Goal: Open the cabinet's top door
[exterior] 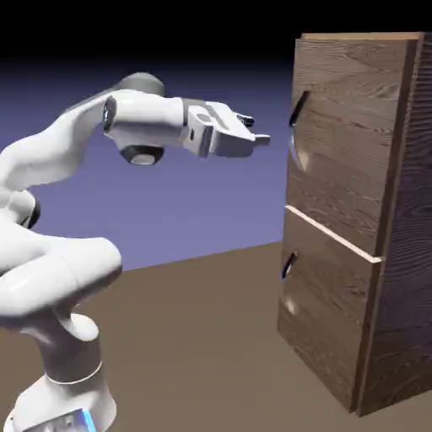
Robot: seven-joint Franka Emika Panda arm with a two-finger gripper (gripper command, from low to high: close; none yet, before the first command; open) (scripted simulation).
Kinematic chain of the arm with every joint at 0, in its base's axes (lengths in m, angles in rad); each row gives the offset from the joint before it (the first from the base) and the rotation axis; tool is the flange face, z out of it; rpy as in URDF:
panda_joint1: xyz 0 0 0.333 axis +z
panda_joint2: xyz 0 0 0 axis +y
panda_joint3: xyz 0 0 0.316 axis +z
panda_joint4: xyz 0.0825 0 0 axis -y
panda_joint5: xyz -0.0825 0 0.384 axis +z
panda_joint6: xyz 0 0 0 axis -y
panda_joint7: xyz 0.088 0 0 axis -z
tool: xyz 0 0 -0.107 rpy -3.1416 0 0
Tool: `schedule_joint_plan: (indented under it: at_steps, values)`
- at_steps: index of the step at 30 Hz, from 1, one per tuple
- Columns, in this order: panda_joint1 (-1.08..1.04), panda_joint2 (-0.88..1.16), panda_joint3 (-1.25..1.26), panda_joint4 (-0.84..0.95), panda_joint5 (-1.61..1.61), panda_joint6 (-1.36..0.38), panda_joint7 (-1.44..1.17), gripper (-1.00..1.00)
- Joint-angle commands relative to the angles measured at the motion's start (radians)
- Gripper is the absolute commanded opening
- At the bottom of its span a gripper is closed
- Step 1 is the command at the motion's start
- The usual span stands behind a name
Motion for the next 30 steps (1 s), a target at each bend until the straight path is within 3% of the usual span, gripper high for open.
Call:
schedule_joint_plan:
  at_steps: [1, 9, 14, 15, 30]
  values:
    - [-0.025, -0.023, 0.018, 0.002, 0.044, -0.016, -0.018, 0.00]
    - [-0.193, -0.175, 0.139, 0.018, 0.334, -0.119, -0.141, 0.00]
    - [-0.350, -0.175, 0.192, 0.137, 0.437, -0.150, -0.120, 0.00]
    - [-0.350, -0.175, 0.192, 0.137, 0.437, -0.150, -0.120, -1.00]
    - [-0.379, -0.111, -0.048, -0.131, 0.435, -0.759, -0.358, -1.00]
